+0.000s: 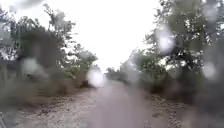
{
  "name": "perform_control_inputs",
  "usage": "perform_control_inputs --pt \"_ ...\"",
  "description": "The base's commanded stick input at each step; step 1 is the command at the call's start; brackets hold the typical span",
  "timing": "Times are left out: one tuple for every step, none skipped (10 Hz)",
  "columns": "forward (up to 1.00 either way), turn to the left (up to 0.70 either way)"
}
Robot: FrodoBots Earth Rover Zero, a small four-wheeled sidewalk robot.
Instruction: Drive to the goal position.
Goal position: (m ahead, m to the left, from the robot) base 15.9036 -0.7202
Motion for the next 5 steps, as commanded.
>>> perform_control_inputs --pt "0.7 0.0" --pt "0.7 0.0" --pt "0.7 0.0" --pt "0.7 0.0" --pt "0.7 0.0"
